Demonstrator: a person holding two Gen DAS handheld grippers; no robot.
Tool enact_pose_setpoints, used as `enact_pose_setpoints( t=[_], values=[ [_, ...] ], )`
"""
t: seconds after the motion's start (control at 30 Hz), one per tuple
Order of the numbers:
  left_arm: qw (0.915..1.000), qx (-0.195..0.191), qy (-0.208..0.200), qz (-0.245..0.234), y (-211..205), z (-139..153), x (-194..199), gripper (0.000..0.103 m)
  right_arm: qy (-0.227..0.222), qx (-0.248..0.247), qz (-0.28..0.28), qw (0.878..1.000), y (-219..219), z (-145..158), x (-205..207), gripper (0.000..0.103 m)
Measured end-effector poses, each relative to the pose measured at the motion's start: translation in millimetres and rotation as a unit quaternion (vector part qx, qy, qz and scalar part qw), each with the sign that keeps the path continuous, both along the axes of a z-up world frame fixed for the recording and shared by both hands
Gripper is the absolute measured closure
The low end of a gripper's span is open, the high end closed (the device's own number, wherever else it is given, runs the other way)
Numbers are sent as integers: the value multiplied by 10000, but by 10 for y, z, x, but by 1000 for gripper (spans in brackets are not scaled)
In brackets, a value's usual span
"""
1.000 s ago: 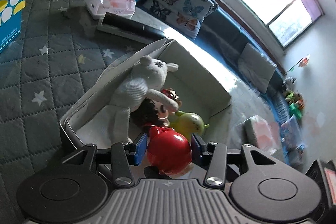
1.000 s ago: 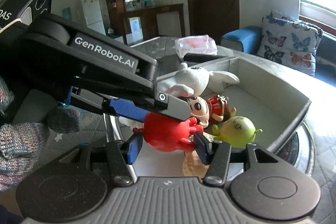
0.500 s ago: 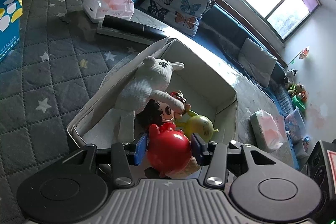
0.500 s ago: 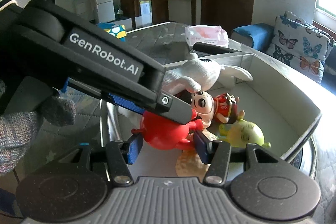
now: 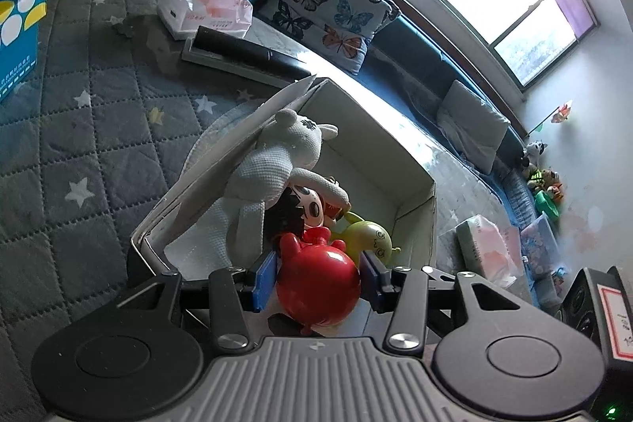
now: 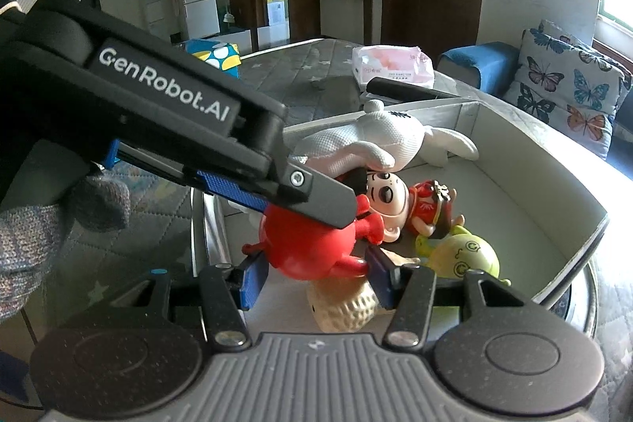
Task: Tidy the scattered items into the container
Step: 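Lift the red ball toy with the left gripper and lower it into the box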
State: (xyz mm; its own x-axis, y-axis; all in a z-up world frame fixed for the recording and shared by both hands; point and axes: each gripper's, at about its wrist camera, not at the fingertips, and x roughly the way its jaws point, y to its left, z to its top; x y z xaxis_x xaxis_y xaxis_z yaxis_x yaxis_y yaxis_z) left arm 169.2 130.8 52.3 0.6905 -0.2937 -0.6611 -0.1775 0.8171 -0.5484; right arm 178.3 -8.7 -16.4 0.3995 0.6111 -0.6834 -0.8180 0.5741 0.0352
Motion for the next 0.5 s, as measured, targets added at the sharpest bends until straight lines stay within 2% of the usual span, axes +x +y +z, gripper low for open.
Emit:
enact_pose_setpoints(
  t=[0.23, 0.5],
  values=[
    [9999, 62, 96, 49, -17, -19, 71, 54, 41, 73, -41, 10000, -5, 19, -14, 48],
    [9998, 12, 14, 178, -1, -28, 30, 54, 213, 298, -125, 9993, -57, 56, 10, 48]
  ],
)
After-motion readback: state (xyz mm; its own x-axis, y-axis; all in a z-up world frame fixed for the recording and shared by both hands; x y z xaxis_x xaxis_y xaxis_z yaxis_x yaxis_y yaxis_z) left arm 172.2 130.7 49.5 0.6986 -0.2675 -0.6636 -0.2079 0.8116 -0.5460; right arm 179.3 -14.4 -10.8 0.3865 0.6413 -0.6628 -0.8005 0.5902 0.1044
